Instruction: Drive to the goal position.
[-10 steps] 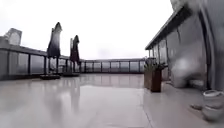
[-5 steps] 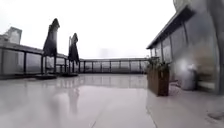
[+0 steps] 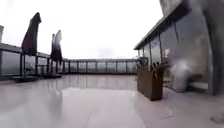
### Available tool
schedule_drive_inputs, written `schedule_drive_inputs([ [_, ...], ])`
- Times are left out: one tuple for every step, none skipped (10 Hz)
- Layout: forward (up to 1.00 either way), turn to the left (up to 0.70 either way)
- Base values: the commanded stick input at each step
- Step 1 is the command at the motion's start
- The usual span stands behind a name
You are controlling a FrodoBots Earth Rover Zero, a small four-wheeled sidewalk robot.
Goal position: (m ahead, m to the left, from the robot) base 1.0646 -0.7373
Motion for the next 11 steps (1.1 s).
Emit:
schedule_drive_inputs([
  [0.7,0.0],
  [0.7,0.0],
  [0.7,0.0],
  [0.7,0.0],
  [0.7,0.0],
  [0.7,0.0],
  [0.7,0.0],
  [0.7,0.0],
  [0.7,0.0],
  [0.7,0.0],
  [0.7,0.0],
])
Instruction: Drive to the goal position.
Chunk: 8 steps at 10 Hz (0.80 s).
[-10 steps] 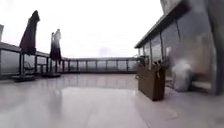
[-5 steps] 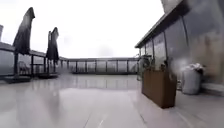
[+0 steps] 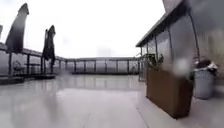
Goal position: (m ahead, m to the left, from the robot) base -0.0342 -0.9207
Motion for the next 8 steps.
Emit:
schedule_drive_inputs([
  [0.7,0.0],
  [0.7,0.0],
  [0.7,0.0],
  [0.7,0.0],
  [0.7,0.0],
  [0.7,0.0],
  [0.7,0.0],
  [0.7,0.0],
])
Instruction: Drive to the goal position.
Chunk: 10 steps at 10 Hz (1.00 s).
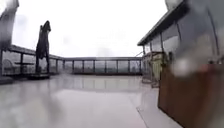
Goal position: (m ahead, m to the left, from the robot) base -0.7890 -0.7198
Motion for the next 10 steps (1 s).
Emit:
schedule_drive_inputs([
  [0.7,0.0],
  [0.7,0.0],
  [0.7,0.0],
  [0.7,0.0],
  [0.7,0.0],
  [0.7,0.0],
  [0.7,0.0],
  [0.7,0.0],
  [0.7,0.0],
  [0.7,0.0],
])
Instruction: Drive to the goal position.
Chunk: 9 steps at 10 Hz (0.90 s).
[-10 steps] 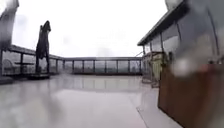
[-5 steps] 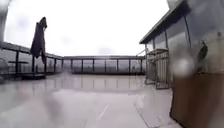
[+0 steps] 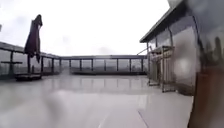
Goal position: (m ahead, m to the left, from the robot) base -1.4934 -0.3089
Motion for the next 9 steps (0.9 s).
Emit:
schedule_drive_inputs([
  [0.7,0.0],
  [0.7,0.0],
  [0.7,0.0],
  [0.7,0.0],
  [0.7,0.0],
  [0.7,0.0],
  [0.7,0.0],
  [0.7,0.0],
  [0.7,0.0],
])
